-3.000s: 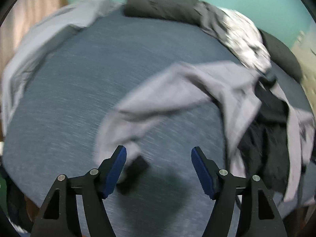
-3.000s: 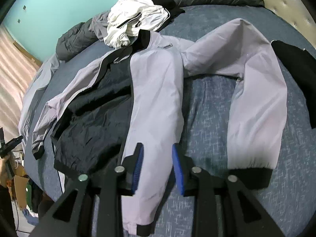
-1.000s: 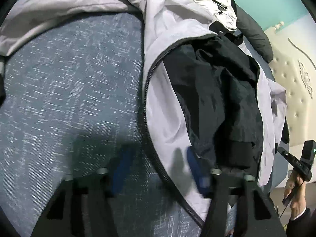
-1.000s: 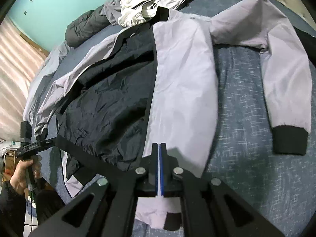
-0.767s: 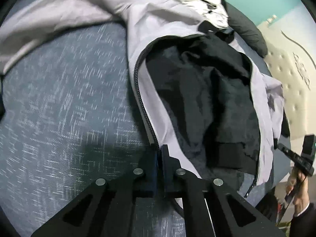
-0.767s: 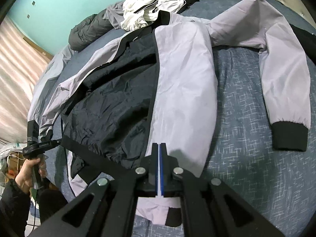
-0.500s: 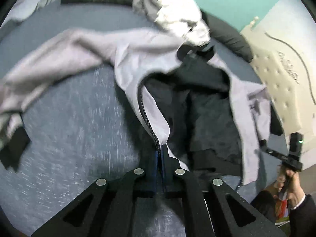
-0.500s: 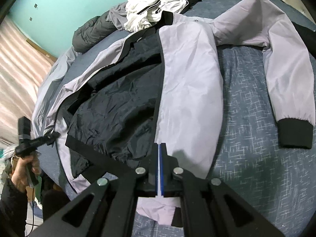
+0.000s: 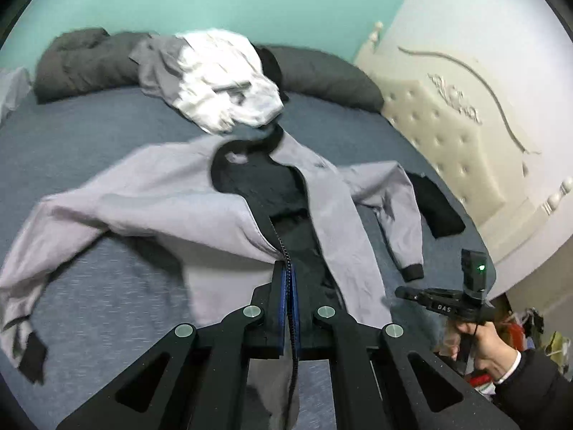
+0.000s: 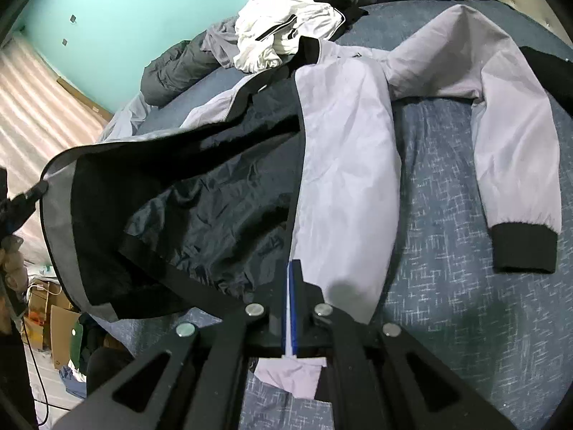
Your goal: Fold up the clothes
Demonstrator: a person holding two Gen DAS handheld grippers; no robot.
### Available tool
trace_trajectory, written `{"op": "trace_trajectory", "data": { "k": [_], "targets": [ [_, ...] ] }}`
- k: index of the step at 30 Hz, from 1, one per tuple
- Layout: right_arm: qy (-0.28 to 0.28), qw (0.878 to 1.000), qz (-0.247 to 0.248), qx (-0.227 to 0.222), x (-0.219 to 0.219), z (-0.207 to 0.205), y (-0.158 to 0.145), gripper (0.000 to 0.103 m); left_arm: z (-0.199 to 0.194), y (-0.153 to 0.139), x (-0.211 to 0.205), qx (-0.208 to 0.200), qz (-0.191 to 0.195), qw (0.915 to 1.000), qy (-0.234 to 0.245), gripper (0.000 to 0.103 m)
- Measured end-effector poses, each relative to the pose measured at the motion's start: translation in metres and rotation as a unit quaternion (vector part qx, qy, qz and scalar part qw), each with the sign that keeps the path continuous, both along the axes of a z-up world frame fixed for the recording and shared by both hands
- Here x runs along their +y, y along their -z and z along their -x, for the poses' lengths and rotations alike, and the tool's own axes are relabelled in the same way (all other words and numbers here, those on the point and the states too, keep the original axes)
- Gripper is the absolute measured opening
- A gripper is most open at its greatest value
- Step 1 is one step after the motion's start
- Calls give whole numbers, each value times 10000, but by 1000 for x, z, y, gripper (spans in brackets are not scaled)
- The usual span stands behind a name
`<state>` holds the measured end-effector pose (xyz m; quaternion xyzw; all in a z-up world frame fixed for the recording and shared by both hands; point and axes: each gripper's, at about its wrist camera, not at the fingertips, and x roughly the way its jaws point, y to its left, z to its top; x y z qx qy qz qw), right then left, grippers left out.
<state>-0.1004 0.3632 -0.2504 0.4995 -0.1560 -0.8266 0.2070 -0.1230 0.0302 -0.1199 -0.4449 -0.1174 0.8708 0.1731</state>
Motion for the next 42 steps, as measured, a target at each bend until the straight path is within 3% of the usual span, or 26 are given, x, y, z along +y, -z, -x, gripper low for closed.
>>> {"op": "trace_trajectory", "data": {
  "k": [11,14,16,18,20,21,23,24,29,33,42],
  "targets": [
    [59,9999,-55,-141,10,-2,5,1,30,101,68,-792,-194,9963,260,3],
    [48,9996,-84,-247,9,1,13,1,33,128,69,-1016,-276,9943,179,9],
    [15,9994,-119,-319,7,3,17,1,30,133,61,-1080,-339,9935,117,18],
    [-20,9994,-147,-323,7,3,18,2,24,125,50,-970,-379,9945,65,42],
    [-8,9994,-163,-317,9,3,18,8,16,111,35,-792,-468,9957,57,52],
    [30,9993,-171,-324,12,4,19,13,12,103,26,-734,-425,9964,24,54],
    [106,9992,-187,-339,17,4,20,36,5,89,8,-635,-336,9974,-47,54],
    [152,9991,-181,-360,18,4,21,39,2,83,0,-588,-308,9978,-77,54],
    [167,9993,-128,-308,12,2,21,40,-11,83,-46,-622,-153,9969,-457,59],
    [-218,9989,-286,-305,-18,5,21,40,-21,110,-76,-949,-295,9918,-801,59],
    [-418,9928,-830,-757,-71,22,61,40,-41,128,-92,-1038,-257,9911,-798,59]
  ]
}}
